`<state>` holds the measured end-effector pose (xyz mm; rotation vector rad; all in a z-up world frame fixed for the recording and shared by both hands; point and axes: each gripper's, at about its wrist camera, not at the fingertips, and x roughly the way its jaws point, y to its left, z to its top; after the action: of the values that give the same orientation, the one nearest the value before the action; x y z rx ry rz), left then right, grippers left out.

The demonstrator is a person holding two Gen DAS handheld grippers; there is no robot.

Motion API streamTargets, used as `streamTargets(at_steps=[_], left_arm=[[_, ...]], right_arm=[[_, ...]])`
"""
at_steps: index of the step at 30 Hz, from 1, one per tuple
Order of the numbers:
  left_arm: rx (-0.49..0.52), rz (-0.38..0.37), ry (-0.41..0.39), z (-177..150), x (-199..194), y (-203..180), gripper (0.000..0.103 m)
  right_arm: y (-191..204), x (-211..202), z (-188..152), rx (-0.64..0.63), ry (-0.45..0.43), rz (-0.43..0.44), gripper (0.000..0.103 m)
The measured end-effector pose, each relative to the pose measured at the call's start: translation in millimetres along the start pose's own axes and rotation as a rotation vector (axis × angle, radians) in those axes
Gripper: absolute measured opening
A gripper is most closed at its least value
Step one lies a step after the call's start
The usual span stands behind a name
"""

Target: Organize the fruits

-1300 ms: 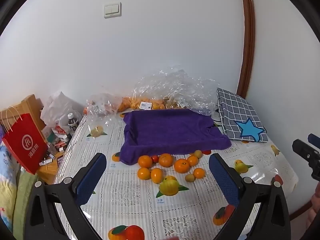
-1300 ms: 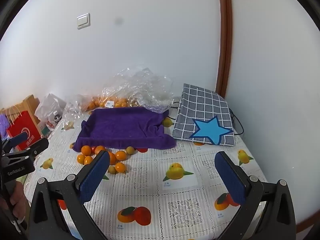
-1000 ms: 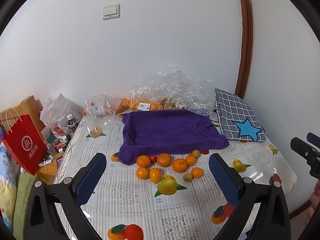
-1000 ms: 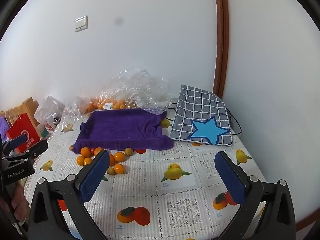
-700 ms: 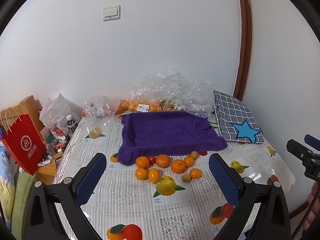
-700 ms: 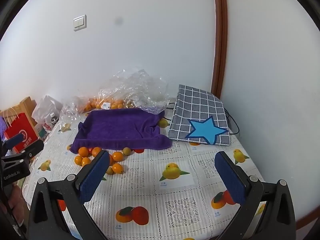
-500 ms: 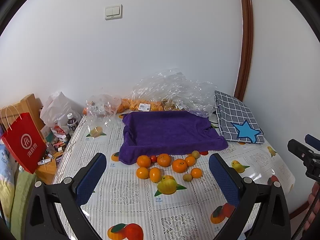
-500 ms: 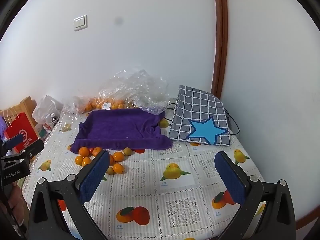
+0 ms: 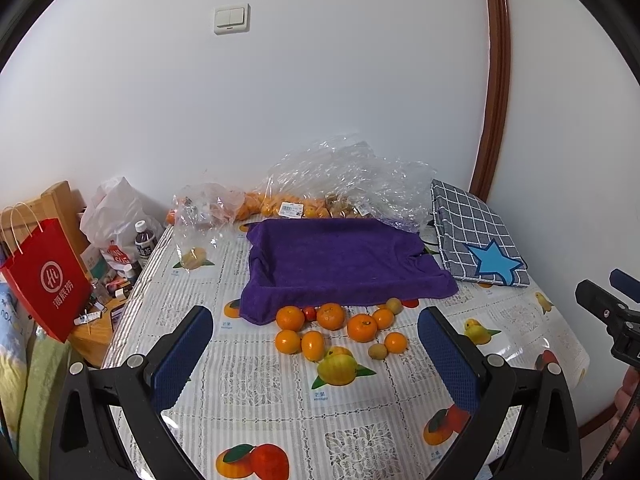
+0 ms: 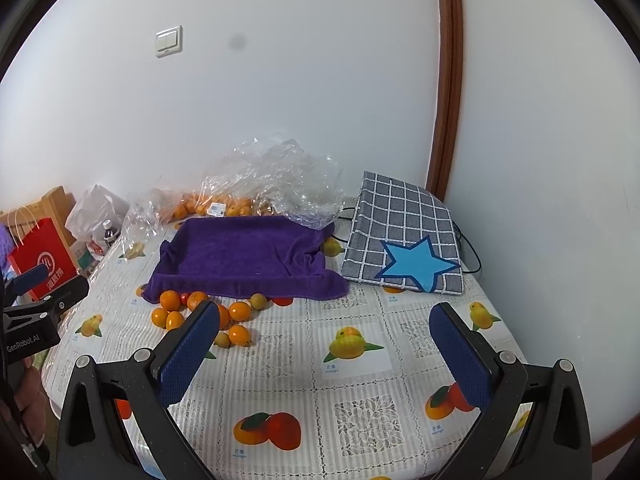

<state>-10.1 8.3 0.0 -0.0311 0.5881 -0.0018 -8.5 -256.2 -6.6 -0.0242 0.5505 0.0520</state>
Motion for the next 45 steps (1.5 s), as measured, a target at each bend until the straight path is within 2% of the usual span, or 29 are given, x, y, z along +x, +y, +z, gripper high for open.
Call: streamTargets(at_steps=[45], left_arm=[[-0.019, -0.006, -0.01, 3, -4, 6, 0.103]], right_arm=[[19, -1, -6, -0.015, 0.0, 0.052, 0.103]])
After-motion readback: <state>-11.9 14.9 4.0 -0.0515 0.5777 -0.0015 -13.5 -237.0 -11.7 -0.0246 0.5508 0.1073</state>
